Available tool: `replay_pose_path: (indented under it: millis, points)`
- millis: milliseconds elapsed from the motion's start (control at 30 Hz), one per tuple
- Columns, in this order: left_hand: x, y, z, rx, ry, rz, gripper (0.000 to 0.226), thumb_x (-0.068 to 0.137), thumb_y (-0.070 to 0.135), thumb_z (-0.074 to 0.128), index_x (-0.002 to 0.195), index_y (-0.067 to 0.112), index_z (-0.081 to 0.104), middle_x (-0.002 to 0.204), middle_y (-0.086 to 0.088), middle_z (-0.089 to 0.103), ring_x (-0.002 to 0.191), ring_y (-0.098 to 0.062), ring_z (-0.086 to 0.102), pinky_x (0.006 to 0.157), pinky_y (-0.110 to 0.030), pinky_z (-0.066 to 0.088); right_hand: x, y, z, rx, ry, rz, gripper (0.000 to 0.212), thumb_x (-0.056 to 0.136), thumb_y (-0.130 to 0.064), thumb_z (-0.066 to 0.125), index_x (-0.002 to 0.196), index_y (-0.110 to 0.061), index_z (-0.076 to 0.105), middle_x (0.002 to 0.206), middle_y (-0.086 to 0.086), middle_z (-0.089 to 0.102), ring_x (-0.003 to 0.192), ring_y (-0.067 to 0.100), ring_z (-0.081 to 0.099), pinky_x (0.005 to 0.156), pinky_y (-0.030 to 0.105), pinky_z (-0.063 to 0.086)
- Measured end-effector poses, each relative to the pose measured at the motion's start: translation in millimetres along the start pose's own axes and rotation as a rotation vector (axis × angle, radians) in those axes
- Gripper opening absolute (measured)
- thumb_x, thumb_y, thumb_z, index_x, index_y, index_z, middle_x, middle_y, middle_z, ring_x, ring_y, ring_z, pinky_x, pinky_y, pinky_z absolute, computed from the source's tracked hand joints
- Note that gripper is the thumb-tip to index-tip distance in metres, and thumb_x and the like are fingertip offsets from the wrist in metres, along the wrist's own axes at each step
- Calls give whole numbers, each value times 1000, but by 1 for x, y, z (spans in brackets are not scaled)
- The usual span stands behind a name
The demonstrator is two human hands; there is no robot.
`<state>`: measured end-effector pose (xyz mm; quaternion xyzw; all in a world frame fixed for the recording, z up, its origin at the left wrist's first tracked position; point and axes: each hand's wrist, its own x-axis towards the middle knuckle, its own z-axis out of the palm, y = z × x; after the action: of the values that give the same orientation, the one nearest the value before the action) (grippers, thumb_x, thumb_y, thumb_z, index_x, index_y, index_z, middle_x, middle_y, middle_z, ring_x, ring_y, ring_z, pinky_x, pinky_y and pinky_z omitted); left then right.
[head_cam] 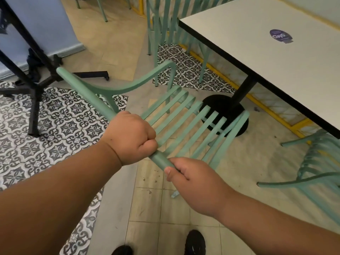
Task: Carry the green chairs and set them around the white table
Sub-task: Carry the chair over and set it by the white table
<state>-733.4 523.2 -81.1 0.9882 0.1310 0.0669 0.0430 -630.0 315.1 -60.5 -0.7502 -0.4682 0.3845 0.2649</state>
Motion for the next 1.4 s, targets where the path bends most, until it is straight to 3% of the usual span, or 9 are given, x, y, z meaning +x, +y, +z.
replay_pose_path:
  millis: [267, 533, 667, 767, 933, 1133, 1233, 1333, 1400]
  points:
    - [-3, -26, -4, 32, -43, 17, 39, 72, 47, 39, 55, 14, 51, 54, -2, 49, 57, -28, 48, 65, -37, 35, 15, -20, 23, 21, 48, 2, 33, 105, -40, 44, 81, -20, 54, 66, -4, 54, 56, 11, 48, 54, 36, 42]
    - [-9, -40, -15, 73, -61, -2, 32, 71, 45, 39, 54, 19, 49, 55, 2, 46, 59, -26, 47, 64, -35, 22, 29, -30, 40, 134, 73, -22, 34, 103, -42, 47, 74, -25, 48, 64, -6, 51, 59, 16, 49, 58, 40, 43]
    - [-8, -38, -14, 97, -61, -23, 35, 71, 44, 36, 58, 18, 55, 58, 1, 50, 64, -26, 49, 66, -36, 23, 28, -23, 30, 301, 13, 19, 19, 101, -40, 56, 100, -27, 69, 71, -8, 58, 62, 7, 53, 61, 37, 46]
    - [-11, -36, -12, 100, -50, -71, 35, 72, 44, 35, 63, 20, 58, 62, 3, 54, 69, -25, 51, 70, -39, 32, 29, -4, 24, 392, -74, 64, 21, 102, -39, 56, 119, -35, 69, 92, -16, 69, 81, -3, 63, 76, 27, 53]
    - [-16, -29, -6, 36, 27, -170, 31, 74, 38, 34, 74, 24, 62, 72, 7, 59, 78, -26, 52, 77, -39, 33, 27, 47, 20, 255, 14, 116, 29, 103, -43, 53, 127, -34, 67, 117, -21, 67, 111, -5, 59, 95, 22, 46]
    - [-24, 3, -12, -167, 52, -453, 57, 74, 45, 35, 118, 26, 66, 121, 0, 66, 126, -29, 47, 114, -56, 27, 33, 90, 19, 104, 10, 207, 32, 102, -45, 54, 127, -30, 68, 122, -11, 64, 115, 7, 58, 98, 26, 47]
    - [-28, 39, -17, -291, 161, -524, 62, 74, 49, 44, 130, 29, 59, 145, -3, 51, 144, -27, 29, 122, -59, 17, 46, 116, 20, -70, -24, 210, 38, 102, -48, 52, 130, -28, 68, 138, -3, 61, 146, 21, 35, 121, 34, 26]
    - [-19, 56, -24, -436, 243, -747, 78, 78, 45, 53, 152, 25, 38, 166, -9, 19, 154, -28, 4, 124, -51, 6, 57, 137, 13, -160, -57, 249, 42, 102, -54, 48, 130, -29, 68, 147, -2, 56, 156, 23, 13, 125, 38, 11]
    - [-12, 57, -23, -425, 174, -732, 82, 79, 46, 49, 156, 21, 32, 165, -9, 26, 155, -29, 5, 125, -54, 5, 63, 147, 9, -212, -95, 250, 42, 102, -55, 45, 121, -29, 72, 139, -2, 62, 156, 25, 12, 126, 39, 9]
